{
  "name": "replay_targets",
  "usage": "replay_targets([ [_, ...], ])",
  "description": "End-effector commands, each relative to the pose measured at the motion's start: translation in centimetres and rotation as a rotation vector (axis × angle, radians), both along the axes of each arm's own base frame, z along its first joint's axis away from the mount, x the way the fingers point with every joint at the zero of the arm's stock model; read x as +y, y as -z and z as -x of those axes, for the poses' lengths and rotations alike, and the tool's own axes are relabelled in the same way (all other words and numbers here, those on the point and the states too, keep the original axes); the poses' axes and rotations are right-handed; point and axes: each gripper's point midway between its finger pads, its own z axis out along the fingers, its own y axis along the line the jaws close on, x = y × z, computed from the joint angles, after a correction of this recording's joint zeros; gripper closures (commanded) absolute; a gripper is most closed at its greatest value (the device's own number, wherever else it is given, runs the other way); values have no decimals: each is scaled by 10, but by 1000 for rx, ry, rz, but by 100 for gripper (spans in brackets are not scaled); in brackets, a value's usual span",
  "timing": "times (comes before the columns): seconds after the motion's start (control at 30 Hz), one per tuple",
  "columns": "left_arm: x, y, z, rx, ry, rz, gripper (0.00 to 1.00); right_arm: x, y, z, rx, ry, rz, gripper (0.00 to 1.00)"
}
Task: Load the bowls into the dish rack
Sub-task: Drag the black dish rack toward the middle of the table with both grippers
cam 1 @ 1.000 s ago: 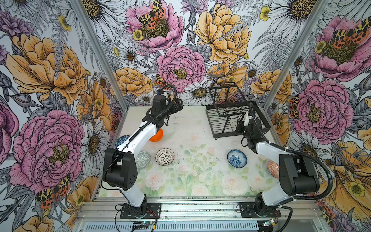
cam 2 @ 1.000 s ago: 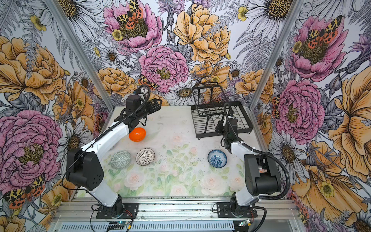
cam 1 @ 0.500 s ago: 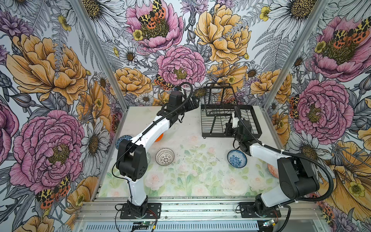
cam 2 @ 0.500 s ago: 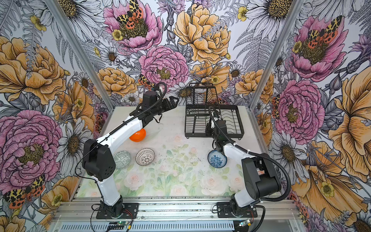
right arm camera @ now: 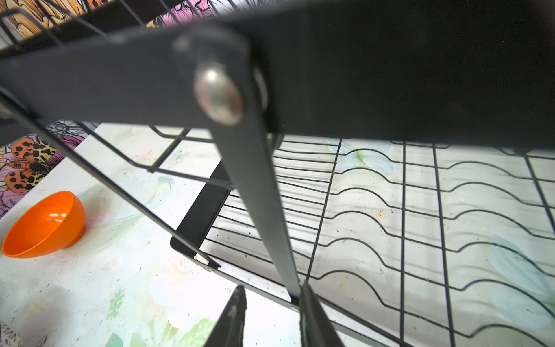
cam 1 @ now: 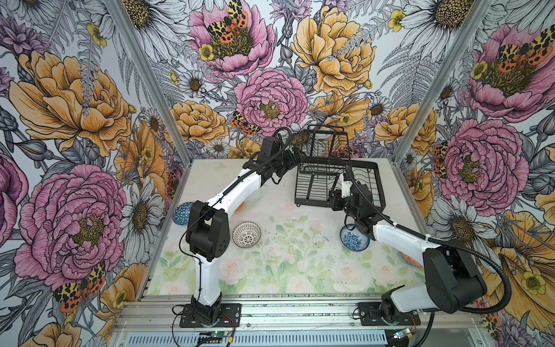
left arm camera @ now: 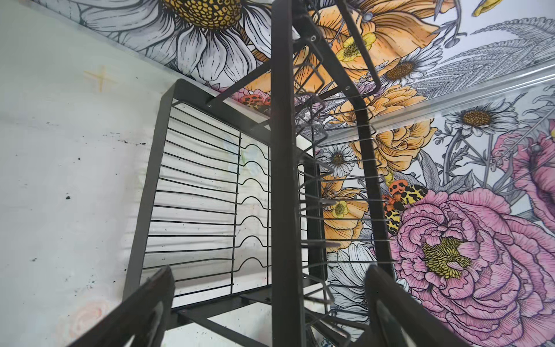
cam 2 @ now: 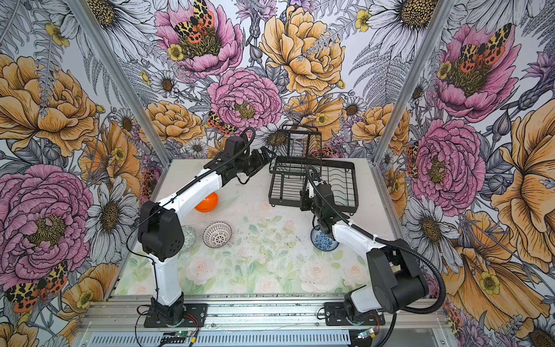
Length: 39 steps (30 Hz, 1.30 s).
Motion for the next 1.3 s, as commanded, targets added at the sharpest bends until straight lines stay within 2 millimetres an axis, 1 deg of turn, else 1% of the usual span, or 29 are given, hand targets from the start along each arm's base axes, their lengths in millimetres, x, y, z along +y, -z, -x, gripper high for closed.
replay_targets([
  [0.0, 11, -11, 0, 22, -18, 168, 1, -1, -7, 10, 3, 0, -15, 65],
  [0.07, 19, -2, -3, 67, -49, 262, 1, -3, -7, 12, 6, 3, -14, 61],
  [0.13, 17, 0, -4, 78, -39, 289, 1, -5, -9, 15, 9, 11, -11, 58],
  [0.2, 12, -9, -4, 42, -15, 273, 1, -9, -10, 19, 13, 28, -9, 53],
  [0.27, 9, -13, -7, 29, -10, 257, 1, -15, -10, 23, 16, 50, -6, 49],
  [0.37, 4, -12, -14, 26, 0, 260, 1, -24, -10, 31, 24, 77, 3, 43],
  [0.43, -2, -15, -17, 8, 18, 255, 2, -31, -11, 35, 30, 93, 7, 39],
  [0.57, -17, -20, -22, -14, 56, 254, 1, -50, -10, 43, 51, 148, 6, 28],
  [0.63, -23, -14, -25, -3, 65, 234, 3, -63, -10, 46, 57, 184, -4, 21],
  [0.7, -26, -4, -28, 14, 68, 201, 5, -74, -12, 49, 55, 219, -22, 15],
  [0.8, -29, 8, -31, 26, 72, 170, 8, -89, -17, 52, 45, 260, -35, 8],
  [0.87, -33, 9, -32, 20, 77, 165, 13, -94, -20, 54, 41, 271, -31, 3],
  [0.93, -39, 6, -33, 3, 92, 165, 19, -97, -20, 57, 45, 275, -25, 1],
  [1.03, -46, 3, -33, -12, 111, 167, 26, -101, -17, 58, 59, 286, -18, 1],
  [1.1, -52, -3, -32, -30, 129, 188, 33, -102, -14, 58, 68, 295, -15, 1],
  [1.17, -56, -10, -31, -50, 144, 206, 42, -103, -13, 58, 71, 303, -16, 1],
  [1.27, -58, -9, -31, -45, 153, 204, 51, -104, -13, 56, 75, 308, -13, 2],
])
